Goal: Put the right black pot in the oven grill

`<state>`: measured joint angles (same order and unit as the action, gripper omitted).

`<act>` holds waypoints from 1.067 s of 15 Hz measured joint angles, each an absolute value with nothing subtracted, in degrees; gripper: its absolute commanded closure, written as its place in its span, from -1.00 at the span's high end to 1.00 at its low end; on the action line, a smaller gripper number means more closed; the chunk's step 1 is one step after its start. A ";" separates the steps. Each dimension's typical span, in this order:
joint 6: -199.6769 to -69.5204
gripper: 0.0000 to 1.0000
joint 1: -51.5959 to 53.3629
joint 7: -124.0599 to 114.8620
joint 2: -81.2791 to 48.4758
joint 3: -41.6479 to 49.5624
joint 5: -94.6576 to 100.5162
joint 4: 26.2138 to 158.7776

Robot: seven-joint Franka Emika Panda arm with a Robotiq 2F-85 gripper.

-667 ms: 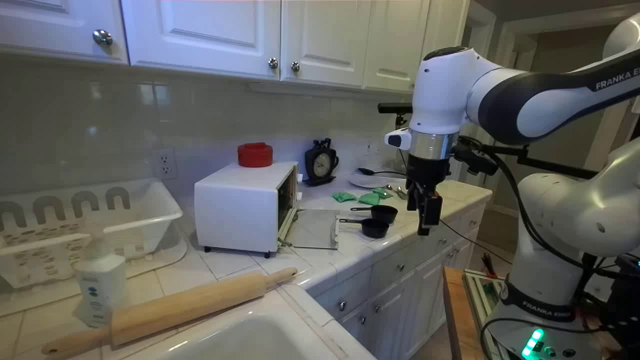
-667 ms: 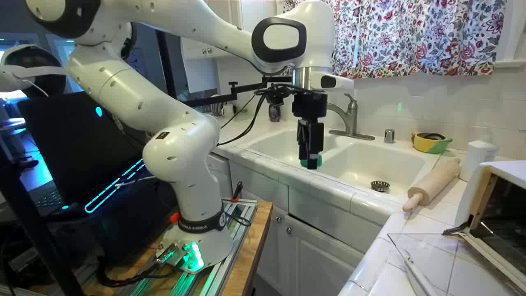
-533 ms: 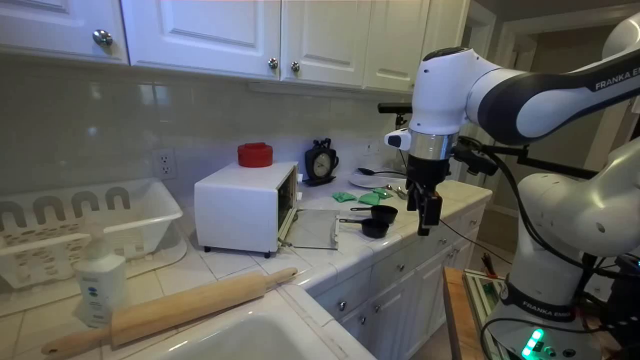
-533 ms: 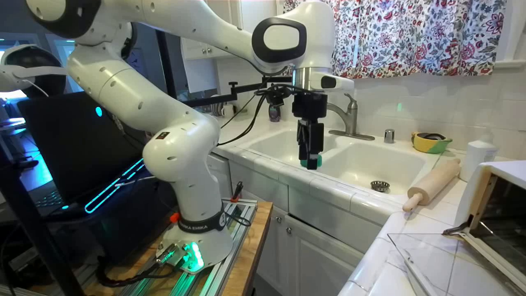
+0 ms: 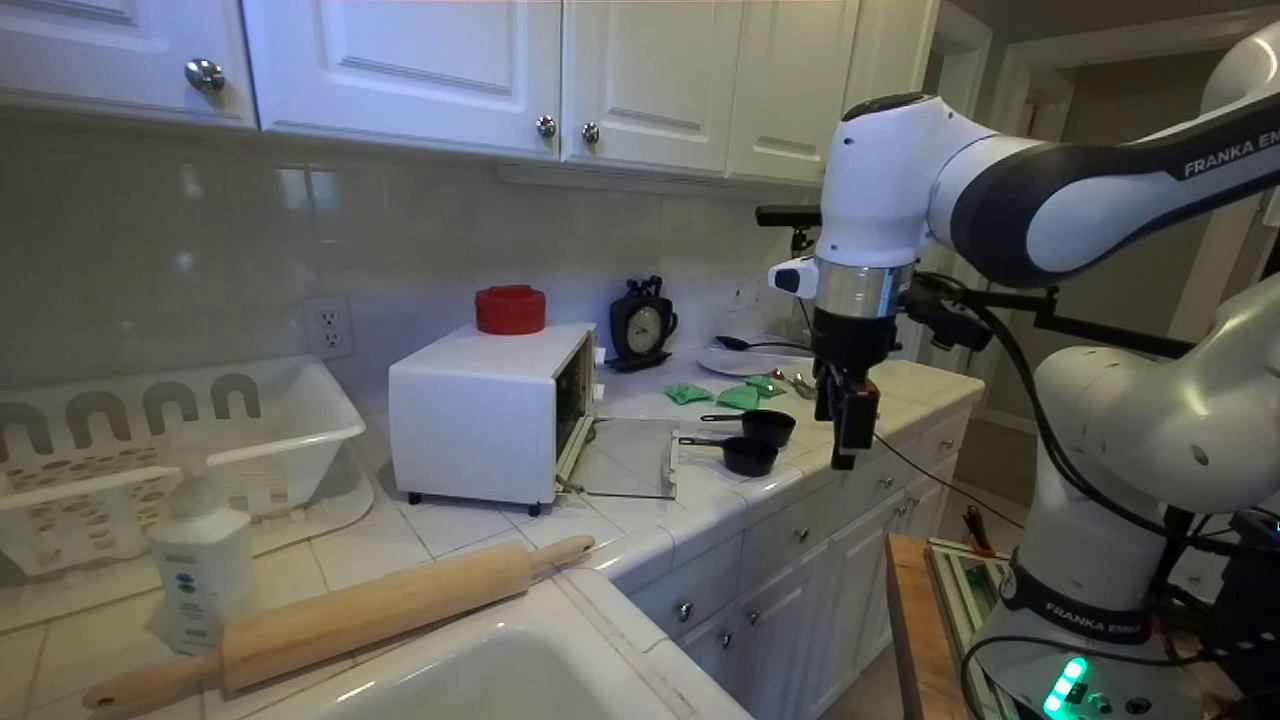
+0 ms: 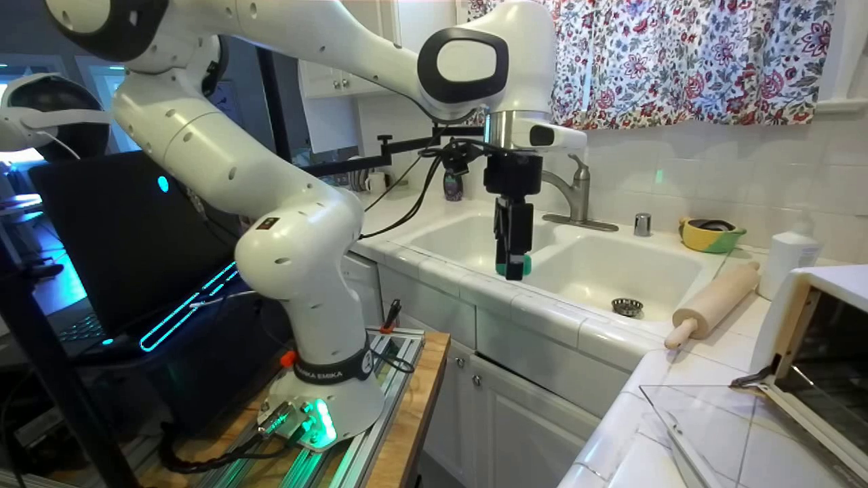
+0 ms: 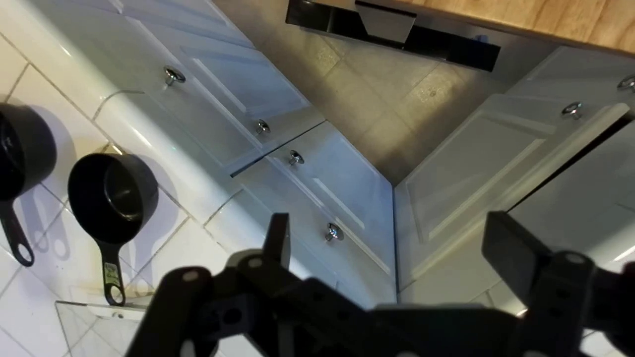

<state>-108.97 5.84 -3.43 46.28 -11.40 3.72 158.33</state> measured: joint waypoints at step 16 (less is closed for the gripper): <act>-108.99 1.00 -7.30 -25.45 22.08 -0.38 -1.28 138.55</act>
